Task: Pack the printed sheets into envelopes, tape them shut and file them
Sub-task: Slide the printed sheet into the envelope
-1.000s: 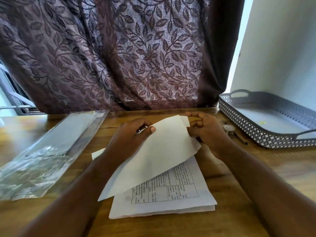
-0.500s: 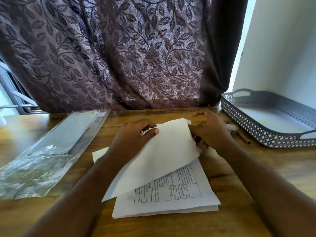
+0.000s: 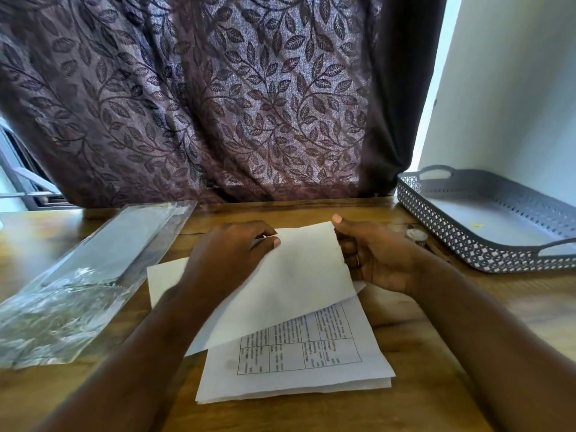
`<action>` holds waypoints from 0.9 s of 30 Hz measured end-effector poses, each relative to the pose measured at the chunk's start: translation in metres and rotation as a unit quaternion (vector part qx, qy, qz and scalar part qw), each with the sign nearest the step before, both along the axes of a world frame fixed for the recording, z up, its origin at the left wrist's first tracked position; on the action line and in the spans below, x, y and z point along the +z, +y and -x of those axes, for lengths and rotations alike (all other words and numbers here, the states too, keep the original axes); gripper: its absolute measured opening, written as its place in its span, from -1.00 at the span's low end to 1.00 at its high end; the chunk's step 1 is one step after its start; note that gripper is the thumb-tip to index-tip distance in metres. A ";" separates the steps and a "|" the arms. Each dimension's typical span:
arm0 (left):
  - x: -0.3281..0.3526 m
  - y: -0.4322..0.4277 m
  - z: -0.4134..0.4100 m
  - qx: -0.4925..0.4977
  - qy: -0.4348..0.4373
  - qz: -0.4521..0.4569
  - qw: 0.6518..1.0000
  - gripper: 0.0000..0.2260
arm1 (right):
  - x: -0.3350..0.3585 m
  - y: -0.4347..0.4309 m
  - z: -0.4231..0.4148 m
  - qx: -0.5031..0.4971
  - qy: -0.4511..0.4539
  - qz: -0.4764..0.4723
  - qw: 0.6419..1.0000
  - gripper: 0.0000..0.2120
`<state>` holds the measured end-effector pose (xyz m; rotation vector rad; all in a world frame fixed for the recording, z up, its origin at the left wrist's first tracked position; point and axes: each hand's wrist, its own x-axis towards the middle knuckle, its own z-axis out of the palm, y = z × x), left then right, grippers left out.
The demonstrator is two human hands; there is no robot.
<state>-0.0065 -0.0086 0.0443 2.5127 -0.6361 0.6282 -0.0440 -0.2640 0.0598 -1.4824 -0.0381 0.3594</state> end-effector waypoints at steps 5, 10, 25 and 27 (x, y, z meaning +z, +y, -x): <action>0.002 -0.002 0.002 -0.020 -0.018 -0.006 1.000 -0.71 | -0.003 -0.003 0.000 0.126 0.039 -0.087 0.987 -0.32; 0.002 -0.002 0.002 -0.034 -0.056 -0.007 0.998 -0.68 | -0.011 0.000 -0.002 0.143 0.033 -0.074 0.986 -0.39; 0.006 -0.001 0.009 -0.039 -0.214 -0.133 0.967 -0.23 | -0.010 0.001 -0.009 0.070 0.028 -0.158 0.984 -0.43; 0.009 -0.001 0.010 -0.043 -0.200 -0.179 0.962 -0.08 | -0.007 0.002 -0.009 0.074 0.021 -0.168 0.983 -0.38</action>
